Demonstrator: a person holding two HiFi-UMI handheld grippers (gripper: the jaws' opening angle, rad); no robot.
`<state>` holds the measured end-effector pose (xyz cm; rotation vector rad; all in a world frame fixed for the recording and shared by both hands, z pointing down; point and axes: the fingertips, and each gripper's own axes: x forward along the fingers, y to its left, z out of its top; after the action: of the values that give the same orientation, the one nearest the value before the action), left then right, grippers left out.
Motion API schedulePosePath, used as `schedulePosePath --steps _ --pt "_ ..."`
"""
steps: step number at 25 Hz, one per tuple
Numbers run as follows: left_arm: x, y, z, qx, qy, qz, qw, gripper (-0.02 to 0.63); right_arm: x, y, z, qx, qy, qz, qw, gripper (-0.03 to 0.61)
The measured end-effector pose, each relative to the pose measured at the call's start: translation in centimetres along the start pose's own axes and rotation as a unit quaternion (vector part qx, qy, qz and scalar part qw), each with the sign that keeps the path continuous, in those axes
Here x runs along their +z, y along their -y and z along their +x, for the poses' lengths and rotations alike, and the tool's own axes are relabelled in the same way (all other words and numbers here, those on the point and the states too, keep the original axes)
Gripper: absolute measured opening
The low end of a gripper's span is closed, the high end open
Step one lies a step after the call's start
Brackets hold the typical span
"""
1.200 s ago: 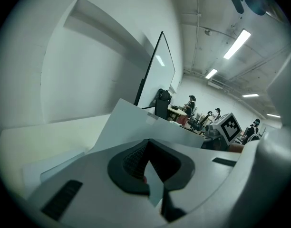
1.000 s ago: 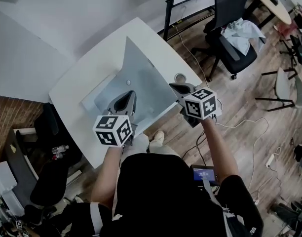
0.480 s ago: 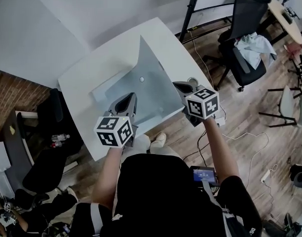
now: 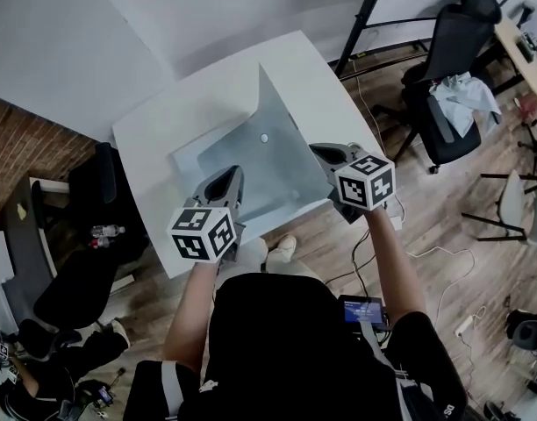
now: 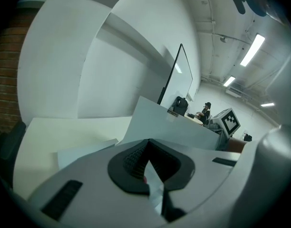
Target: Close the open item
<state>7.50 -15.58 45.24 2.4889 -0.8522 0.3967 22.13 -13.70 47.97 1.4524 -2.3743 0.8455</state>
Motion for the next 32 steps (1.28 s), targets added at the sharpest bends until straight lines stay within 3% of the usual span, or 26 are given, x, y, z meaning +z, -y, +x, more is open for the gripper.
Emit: schedulePosePath --steps 5,15,24,32 --pt "-0.2 -0.9 -0.7 0.008 0.003 -0.011 0.9999 0.011 0.0 -1.1 0.8 0.027 -0.011 -0.009 1.0 0.037" --pt "-0.2 -2.2 -2.1 0.018 0.014 -0.021 0.9995 0.011 0.0 -2.0 1.1 0.017 -0.022 -0.029 0.999 0.037" --pt "0.1 -1.8 -2.5 0.011 0.017 -0.018 0.9996 0.011 -0.2 -3.4 0.6 0.044 -0.032 -0.038 0.998 0.037" --pt "-0.2 -2.9 -2.9 0.023 0.019 -0.027 0.9992 0.011 0.1 -3.4 1.7 0.042 -0.035 -0.045 0.997 0.037"
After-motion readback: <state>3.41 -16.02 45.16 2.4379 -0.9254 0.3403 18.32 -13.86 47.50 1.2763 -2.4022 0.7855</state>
